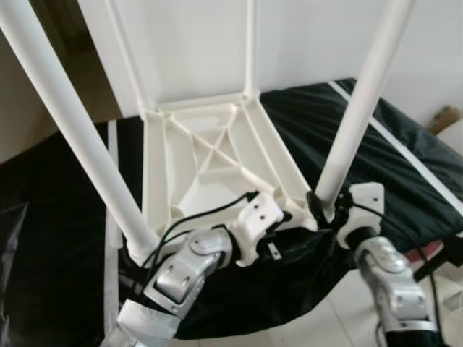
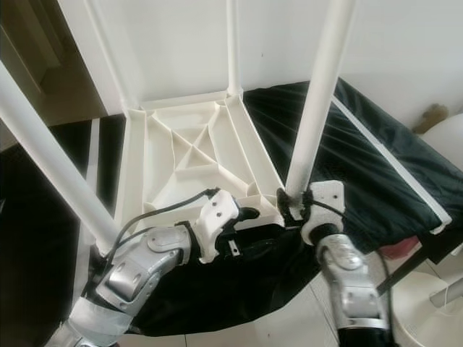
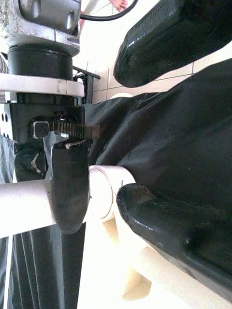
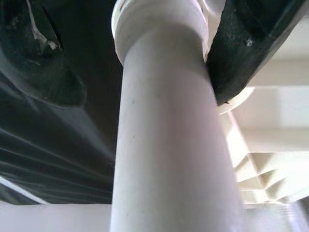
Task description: Building children table
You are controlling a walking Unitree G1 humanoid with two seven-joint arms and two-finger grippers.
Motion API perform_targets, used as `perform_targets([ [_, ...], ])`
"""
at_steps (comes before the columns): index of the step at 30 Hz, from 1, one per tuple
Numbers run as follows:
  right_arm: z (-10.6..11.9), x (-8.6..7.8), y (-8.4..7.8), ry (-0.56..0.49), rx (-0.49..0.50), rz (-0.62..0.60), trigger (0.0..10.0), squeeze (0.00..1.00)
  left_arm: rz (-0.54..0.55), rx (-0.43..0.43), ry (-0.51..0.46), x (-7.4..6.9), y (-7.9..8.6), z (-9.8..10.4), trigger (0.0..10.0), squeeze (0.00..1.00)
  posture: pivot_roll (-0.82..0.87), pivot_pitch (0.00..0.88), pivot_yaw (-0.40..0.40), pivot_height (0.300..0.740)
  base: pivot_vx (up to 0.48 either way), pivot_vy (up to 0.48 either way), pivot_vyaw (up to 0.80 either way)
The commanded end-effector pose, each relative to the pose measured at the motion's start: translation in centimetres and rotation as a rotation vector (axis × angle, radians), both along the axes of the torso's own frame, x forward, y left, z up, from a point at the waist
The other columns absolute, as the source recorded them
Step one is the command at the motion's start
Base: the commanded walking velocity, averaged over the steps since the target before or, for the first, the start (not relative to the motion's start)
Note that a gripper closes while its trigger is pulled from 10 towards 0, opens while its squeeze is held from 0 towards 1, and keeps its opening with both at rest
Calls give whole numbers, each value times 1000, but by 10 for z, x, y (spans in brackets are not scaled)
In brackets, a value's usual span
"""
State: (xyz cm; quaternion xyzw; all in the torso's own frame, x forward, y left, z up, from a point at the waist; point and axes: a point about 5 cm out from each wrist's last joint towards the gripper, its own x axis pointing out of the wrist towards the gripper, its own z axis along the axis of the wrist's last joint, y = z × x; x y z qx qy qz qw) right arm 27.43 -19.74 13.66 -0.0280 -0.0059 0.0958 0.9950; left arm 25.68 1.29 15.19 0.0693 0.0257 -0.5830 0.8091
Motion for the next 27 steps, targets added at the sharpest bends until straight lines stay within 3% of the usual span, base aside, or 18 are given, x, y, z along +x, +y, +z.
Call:
perform_targets([
  [1,-3,1,1,8,18,17,10000,0,-59,-1,-15,-3,-3,4,10000,0,-98,0,59,740,0,0,0],
  [6,7,17,-9,30,-83,245,10000,0,-71,-1,-18,-1,-5,6,10000,0,-110,0,72,740,0,0,0],
  [8,7,17,-9,30,-83,245,10000,0,-71,-1,-18,-1,-5,6,10000,0,-110,0,72,740,0,0,0],
  [11,14,38,-7,39,-159,353,10000,0,-67,-6,-24,1,-6,8,10000,0,-98,0,65,740,0,0,0],
  [14,14,44,-3,44,-165,384,10000,0,-60,-8,-26,1,-6,8,10000,0,-89,0,59,740,0,0,0],
  [15,13,46,0,50,-170,406,8235,0,-55,-9,-28,1,-6,9,10000,0,-83,0,54,740,0,0,0],
  [17,12,47,2,53,-173,428,8235,0,-52,-9,-29,2,-6,9,10000,0,-83,0,54,740,0,0,0],
  [18,11,48,3,57,-173,444,0,0,-46,-10,-31,2,-5,9,10000,0,-81,0,52,740,0,0,0],
  [27,2,48,-3,109,-170,503,0,0,-24,-13,-30,3,-3,9,10000,0,-71,0,40,740,0,0,0],
])
